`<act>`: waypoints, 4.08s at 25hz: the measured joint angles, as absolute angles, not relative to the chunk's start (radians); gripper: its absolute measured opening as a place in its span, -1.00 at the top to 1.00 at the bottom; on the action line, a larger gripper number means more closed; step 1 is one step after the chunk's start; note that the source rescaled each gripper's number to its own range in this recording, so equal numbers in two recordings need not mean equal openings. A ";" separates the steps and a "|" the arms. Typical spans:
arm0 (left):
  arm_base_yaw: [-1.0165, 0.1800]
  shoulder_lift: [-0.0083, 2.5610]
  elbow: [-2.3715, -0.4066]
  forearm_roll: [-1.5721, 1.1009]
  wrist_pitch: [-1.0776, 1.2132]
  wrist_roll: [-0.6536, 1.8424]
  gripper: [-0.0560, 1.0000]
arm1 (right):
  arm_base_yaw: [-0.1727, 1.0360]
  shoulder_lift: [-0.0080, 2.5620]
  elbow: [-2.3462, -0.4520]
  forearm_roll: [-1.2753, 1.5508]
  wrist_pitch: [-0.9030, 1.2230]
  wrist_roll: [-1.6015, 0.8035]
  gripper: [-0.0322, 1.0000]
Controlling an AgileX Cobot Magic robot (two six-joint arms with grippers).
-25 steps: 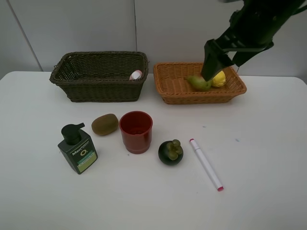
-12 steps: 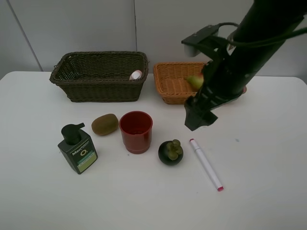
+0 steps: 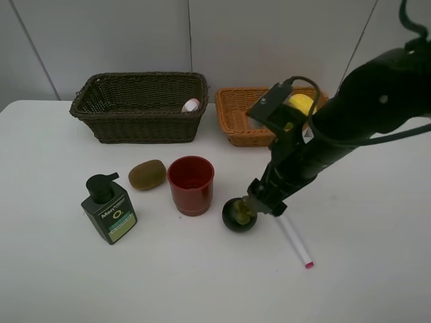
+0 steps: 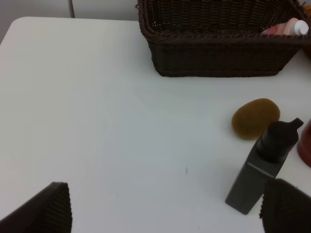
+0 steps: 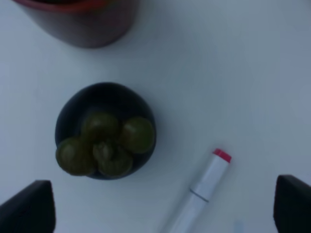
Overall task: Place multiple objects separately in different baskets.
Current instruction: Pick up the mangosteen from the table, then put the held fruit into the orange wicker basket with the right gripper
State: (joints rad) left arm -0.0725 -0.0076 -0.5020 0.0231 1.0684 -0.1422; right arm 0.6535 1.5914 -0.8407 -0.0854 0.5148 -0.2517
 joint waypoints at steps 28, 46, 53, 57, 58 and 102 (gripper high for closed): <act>-0.073 -0.008 -0.502 0.023 1.068 -0.142 -1.00 | 0.770 1.819 -0.835 -0.065 0.326 -0.254 -0.96; -0.073 -0.008 -0.502 0.023 1.068 -0.142 -1.00 | 0.770 1.819 -0.835 -0.058 0.326 -0.254 -0.82; -0.073 -0.008 -0.502 0.023 1.068 -0.142 -1.00 | 0.770 1.819 -0.835 -0.052 0.333 -0.254 -0.27; -0.073 -0.008 -0.502 0.023 1.068 -0.142 -1.00 | 0.770 1.819 -0.835 -0.052 0.333 -0.254 -0.27; -0.073 -0.008 -0.502 0.023 1.068 -0.142 -1.00 | 0.770 1.819 -0.835 -0.052 0.333 -0.254 -0.27; -0.073 -0.008 -0.502 0.023 1.068 -0.142 -1.00 | 0.664 1.356 -0.835 -0.145 0.386 -0.066 -0.27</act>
